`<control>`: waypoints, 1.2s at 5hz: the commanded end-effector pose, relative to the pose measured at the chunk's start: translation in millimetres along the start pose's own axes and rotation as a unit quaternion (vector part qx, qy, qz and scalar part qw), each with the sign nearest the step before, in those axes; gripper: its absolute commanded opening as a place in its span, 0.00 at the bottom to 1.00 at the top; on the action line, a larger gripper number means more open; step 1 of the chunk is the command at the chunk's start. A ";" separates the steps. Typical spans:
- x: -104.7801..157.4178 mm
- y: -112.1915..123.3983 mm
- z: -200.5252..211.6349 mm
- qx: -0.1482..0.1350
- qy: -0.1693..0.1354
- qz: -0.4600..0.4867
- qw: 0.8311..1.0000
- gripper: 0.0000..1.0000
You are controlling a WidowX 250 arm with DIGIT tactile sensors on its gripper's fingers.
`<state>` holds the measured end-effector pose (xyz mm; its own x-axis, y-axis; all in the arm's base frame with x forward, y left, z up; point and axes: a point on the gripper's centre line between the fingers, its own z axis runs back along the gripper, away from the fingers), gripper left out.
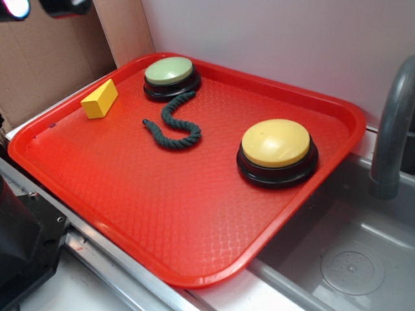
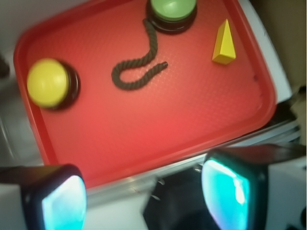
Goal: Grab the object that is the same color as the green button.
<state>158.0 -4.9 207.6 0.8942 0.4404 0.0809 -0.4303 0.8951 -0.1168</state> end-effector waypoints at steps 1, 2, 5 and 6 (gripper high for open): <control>76.3 13.0 -60.1 0.017 -0.068 0.224 0.972 1.00; 95.2 13.5 -89.5 0.014 -0.077 0.247 0.966 1.00; 115.0 16.8 -173.0 0.009 -0.043 0.223 0.974 1.00; 120.5 19.3 -188.1 0.019 -0.043 0.225 0.973 1.00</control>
<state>279.3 40.8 20.8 0.6060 0.7902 0.0920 -0.7838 0.6128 -0.1008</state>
